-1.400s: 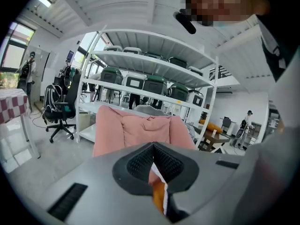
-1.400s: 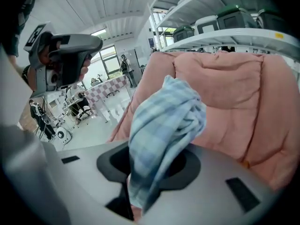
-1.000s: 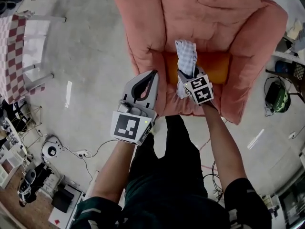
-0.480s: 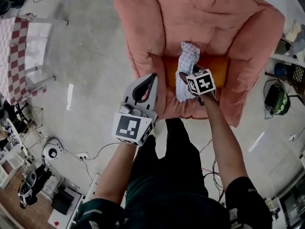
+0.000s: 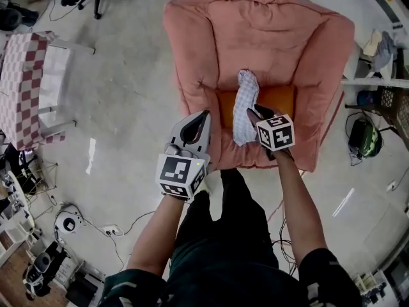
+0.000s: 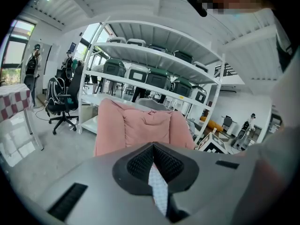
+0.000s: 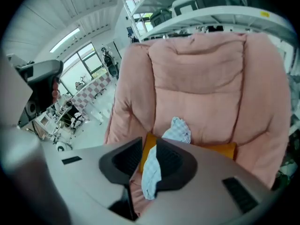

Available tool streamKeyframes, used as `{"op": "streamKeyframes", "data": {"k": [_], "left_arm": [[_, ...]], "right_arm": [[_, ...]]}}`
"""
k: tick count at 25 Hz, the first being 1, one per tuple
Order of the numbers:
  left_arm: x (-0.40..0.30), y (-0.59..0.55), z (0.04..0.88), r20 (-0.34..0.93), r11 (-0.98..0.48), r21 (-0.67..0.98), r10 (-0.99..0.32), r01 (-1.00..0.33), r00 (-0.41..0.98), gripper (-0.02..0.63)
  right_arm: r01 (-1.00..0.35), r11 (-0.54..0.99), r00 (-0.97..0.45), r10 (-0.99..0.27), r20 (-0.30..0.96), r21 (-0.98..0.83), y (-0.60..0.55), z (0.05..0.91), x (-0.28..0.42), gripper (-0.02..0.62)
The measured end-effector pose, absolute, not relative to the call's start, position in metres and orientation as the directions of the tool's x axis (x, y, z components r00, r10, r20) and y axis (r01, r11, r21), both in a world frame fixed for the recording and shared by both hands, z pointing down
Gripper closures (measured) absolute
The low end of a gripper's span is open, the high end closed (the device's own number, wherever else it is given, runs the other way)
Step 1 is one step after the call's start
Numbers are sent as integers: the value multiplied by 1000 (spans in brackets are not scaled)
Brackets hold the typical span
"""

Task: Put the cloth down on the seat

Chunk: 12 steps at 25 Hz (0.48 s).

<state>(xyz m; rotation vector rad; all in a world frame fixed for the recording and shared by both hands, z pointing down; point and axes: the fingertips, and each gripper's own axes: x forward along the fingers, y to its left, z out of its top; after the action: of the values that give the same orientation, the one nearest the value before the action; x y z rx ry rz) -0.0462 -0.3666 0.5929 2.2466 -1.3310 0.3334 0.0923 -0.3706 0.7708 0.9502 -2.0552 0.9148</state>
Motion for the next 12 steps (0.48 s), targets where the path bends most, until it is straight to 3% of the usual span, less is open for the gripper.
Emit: {"op": "streamKeyframes", "data": {"k": [2,12], "left_arm": [[-48,-359,583,445,-406,294,-743,-865,500,600],[-68,-310,531,433,-415,297,-744,-860,508,600]], "right_arm": [[-834,471,-497,-417,761,-286,-368,742,91,554],[-857,450,-511,-671,537,-253,-324,588,78,581]]}}
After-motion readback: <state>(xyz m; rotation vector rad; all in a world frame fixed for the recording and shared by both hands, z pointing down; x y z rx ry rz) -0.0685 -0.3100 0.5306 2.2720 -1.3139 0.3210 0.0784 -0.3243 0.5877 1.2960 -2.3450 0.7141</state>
